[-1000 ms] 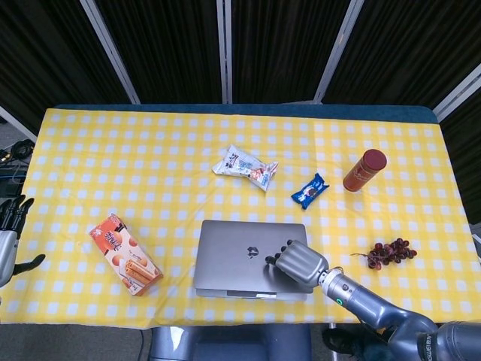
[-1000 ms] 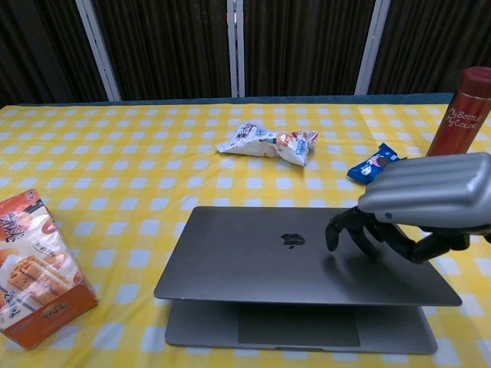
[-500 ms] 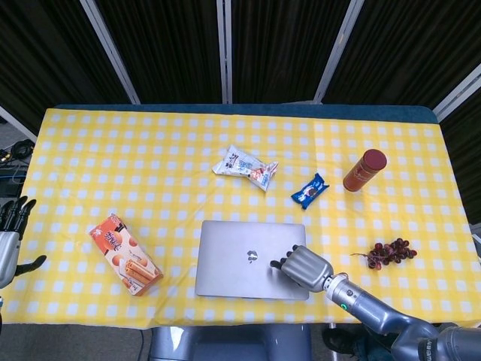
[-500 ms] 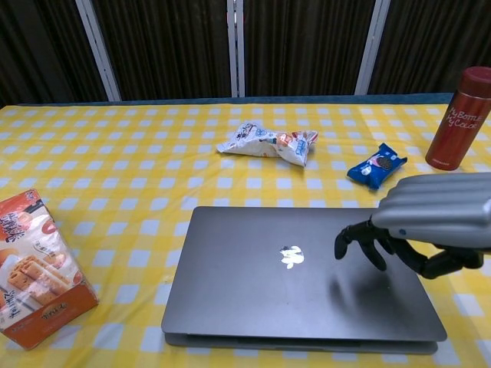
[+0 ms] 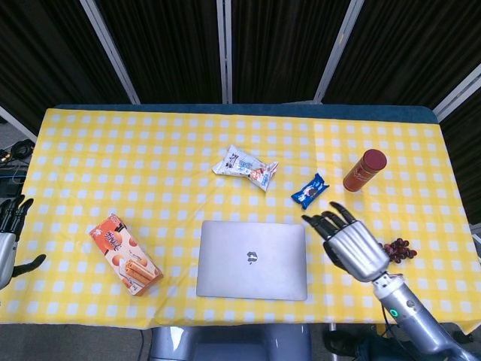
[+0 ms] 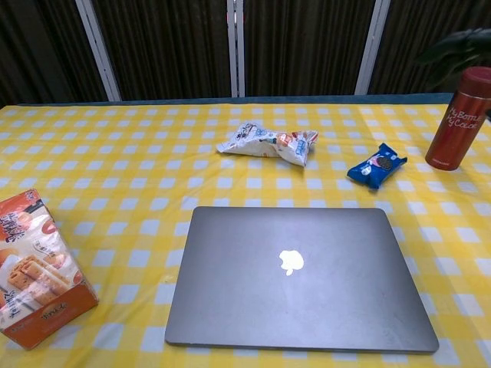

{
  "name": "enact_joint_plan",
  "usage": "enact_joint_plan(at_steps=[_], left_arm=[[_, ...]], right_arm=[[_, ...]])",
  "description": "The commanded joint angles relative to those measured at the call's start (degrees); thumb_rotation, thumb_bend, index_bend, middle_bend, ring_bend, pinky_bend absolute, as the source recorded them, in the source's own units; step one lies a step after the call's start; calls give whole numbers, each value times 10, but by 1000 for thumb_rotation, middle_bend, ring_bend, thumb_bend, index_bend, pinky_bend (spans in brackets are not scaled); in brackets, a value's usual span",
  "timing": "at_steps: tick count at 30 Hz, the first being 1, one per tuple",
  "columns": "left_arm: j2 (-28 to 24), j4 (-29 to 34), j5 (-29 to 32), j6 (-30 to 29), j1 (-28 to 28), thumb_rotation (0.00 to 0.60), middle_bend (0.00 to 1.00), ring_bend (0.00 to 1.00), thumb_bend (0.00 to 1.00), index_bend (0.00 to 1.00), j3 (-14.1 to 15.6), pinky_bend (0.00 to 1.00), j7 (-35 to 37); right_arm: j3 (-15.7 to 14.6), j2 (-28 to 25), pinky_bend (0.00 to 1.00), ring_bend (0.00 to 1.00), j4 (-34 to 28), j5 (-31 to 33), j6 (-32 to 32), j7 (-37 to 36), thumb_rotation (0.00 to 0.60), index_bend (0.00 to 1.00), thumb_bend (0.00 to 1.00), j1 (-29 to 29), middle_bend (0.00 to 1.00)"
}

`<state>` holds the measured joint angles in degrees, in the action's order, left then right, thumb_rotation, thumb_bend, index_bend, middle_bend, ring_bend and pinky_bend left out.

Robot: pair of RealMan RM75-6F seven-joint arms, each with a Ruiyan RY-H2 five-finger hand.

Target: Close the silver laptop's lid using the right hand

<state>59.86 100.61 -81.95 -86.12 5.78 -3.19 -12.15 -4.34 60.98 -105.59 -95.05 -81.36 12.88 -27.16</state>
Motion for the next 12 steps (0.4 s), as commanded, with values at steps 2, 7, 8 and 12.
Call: enact_joint_plan(at_steps=[2, 7, 8, 12], left_arm=[[7, -9, -23, -19, -9, 600, 0, 0, 0, 0, 5, 0, 16], [10, -14, -46, -32, -19, 600, 0, 0, 0, 0, 16, 0, 29], [10, -15, -47, -33, -20, 600, 0, 0, 0, 0, 17, 0, 30], [10, -16, -52, -36, -22, 600, 0, 0, 0, 0, 18, 0, 34]], right_arm=[[4, 22, 0, 0, 57, 15, -81, -54, 600, 0, 0, 83, 0], [8, 63, 0, 0, 127, 60, -109, -86, 600, 0, 0, 136, 0], [10, 67, 0, 0, 136, 60, -112, -88, 600, 0, 0, 140, 0], [12, 72, 0, 0, 149, 58, -118, -88, 600, 0, 0, 154, 0]])
